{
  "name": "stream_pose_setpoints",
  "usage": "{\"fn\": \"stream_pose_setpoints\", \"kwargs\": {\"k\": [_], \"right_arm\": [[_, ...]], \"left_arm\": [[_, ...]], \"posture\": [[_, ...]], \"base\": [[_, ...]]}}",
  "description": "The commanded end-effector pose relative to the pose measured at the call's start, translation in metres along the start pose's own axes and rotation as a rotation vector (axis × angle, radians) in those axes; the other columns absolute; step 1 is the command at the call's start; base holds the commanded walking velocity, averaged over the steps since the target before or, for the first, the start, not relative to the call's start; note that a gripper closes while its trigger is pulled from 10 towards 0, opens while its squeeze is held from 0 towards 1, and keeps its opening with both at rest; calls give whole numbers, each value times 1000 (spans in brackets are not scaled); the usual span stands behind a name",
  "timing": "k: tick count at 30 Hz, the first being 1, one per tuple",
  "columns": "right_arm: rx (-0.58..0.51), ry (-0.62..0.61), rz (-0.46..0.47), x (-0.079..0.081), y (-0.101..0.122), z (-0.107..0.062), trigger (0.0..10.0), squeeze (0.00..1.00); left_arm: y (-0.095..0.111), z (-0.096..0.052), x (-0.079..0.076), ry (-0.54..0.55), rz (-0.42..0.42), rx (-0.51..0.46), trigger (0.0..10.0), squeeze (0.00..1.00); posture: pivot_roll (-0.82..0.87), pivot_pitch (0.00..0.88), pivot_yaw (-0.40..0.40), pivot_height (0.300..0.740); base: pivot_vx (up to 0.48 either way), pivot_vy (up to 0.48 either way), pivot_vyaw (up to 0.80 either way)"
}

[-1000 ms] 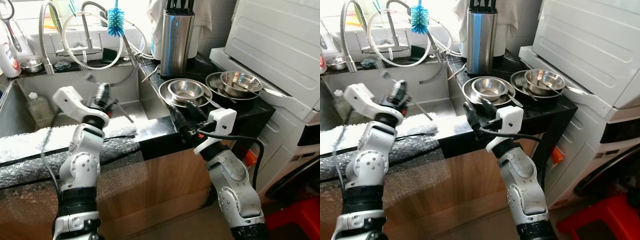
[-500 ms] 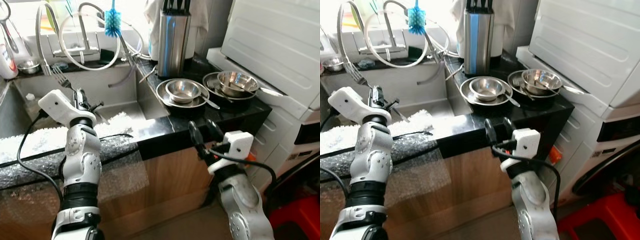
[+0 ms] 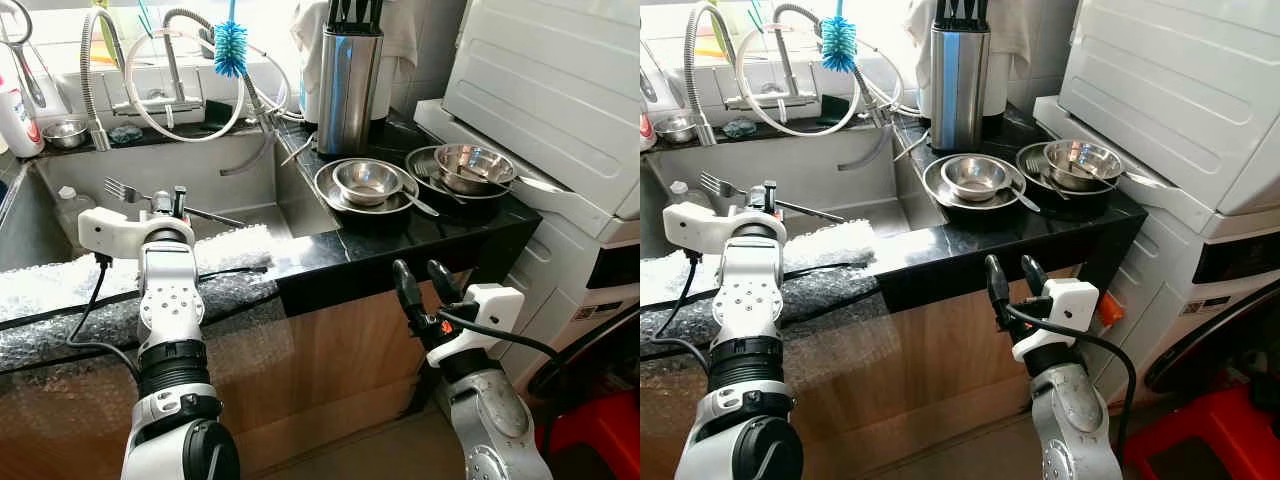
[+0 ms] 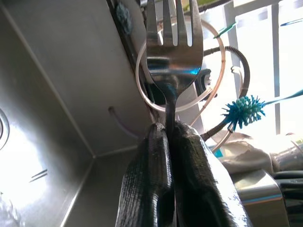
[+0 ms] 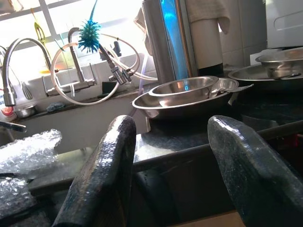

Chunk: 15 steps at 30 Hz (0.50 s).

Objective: Kitchen organization

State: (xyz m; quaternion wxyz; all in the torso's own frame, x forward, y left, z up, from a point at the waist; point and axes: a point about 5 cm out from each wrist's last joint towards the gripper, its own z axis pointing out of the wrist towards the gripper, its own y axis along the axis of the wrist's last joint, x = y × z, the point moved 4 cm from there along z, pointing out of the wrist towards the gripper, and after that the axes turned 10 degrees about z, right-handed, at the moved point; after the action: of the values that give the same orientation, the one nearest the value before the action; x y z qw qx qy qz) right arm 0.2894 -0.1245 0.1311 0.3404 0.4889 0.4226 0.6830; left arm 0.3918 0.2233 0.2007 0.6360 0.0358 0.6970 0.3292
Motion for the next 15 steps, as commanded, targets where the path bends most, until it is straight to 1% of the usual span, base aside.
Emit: {"fn": "stream_pose_setpoints", "kwargs": {"k": [1,2,4,6,8,9,10,11,12,13,15], "right_arm": [[-3,-23,7,-5,-1,-2,10000,0],[-4,-25,9,-5,-1,-2,10000,0],[-3,-27,7,-5,-1,-2,10000,0],[-3,-27,7,-5,-1,-2,10000,0],[-5,-29,9,-5,-1,-2,10000,0],[-5,-29,8,-5,-1,-2,10000,0],[-6,-29,8,-5,-1,-2,10000,0],[-8,-29,8,-5,-1,-2,10000,0],[-8,-29,9,-5,-1,-2,10000,0],[-11,-30,9,-4,-1,-2,10000,0],[-12,-30,10,-4,-1,-2,10000,0]], "left_arm": [[5,3,-9,1,124,-52,10000,0],[6,3,-10,6,158,-69,10000,0],[4,4,-4,60,162,-68,10000,0],[-1,5,-6,65,170,-59,10000,0],[-3,4,-12,38,223,-67,10000,0],[-5,2,-18,2,271,-77,10000,0],[-7,1,-24,-38,333,-92,10000,0],[-9,-2,-33,-89,411,-113,10000,0],[-14,-5,-37,-118,438,-114,10000,0],[-18,-7,-38,-120,444,-111,10000,0],[-20,-7,-37,-110,430,-103,10000,0]], "posture": [[-131,0,-6,740],[-131,0,-6,740],[-131,0,-5,740],[-133,0,-4,740],[-131,0,-4,740],[-131,0,-4,740],[-132,0,-4,740],[-132,0,-2,740],[-135,0,-2,740],[-136,0,-1,740],[-134,0,0,740]], "base": [[0,0,0],[0,0,0],[0,0,0],[0,0,0],[0,0,0],[0,0,0],[0,0,0],[0,0,0],[0,0,0],[0,0,0],[0,0,0]]}}
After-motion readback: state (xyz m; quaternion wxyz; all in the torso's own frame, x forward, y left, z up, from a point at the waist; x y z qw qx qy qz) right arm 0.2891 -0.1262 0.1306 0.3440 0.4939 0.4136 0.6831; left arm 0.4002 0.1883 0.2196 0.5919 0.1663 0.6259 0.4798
